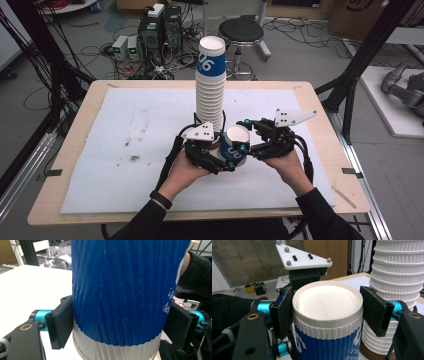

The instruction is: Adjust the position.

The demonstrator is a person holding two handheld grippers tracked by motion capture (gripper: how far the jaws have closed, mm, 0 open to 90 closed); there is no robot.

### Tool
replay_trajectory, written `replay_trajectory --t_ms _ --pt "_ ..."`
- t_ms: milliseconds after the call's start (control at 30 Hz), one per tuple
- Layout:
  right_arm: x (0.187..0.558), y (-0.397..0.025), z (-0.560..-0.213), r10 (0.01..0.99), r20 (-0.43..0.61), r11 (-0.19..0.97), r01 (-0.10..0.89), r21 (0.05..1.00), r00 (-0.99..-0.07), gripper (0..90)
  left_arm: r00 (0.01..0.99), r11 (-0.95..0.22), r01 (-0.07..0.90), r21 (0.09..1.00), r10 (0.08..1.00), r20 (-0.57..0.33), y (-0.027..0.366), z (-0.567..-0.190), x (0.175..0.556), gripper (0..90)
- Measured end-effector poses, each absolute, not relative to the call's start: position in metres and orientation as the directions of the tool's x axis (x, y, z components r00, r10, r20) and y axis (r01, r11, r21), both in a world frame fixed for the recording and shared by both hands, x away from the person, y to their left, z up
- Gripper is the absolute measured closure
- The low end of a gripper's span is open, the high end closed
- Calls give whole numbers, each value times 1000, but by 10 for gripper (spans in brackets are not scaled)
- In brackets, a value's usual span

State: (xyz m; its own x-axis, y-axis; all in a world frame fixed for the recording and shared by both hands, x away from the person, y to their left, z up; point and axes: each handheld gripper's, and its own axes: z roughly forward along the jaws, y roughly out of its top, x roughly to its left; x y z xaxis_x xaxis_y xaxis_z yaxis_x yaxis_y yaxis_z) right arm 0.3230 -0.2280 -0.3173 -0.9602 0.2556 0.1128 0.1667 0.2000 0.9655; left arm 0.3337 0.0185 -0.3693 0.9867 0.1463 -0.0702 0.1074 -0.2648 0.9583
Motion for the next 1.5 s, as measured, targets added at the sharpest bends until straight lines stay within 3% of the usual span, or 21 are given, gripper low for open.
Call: replay_trajectory --t_ms 100,167,433,933,1233,1333,1500 --pt "323 -228 -317 254 102 211 158 965 -962 286 988 -280 102 954 140 -65 20 -369 334 199" --pt "322 -227 -316 266 96 227 159 961 -959 224 988 -284 102 954 142 -63 20 -369 333 199" --pt "324 -238 -307 259 88 265 159 951 -962 195 988 -324 106 940 144 -62 24 -364 333 205" --pt "324 -230 -305 234 65 395 156 905 -970 195 989 -497 68 865 149 8 26 -354 330 217" --pt "326 -217 -315 222 78 455 174 873 -972 200 991 -521 61 851 136 12 24 -353 328 221" --pt "325 -217 -317 199 81 459 166 873 -977 285 991 -522 60 851 136 14 25 -353 328 221" --pt "326 -220 -317 193 77 437 156 886 -978 292 989 -497 66 865 146 8 26 -352 328 191"
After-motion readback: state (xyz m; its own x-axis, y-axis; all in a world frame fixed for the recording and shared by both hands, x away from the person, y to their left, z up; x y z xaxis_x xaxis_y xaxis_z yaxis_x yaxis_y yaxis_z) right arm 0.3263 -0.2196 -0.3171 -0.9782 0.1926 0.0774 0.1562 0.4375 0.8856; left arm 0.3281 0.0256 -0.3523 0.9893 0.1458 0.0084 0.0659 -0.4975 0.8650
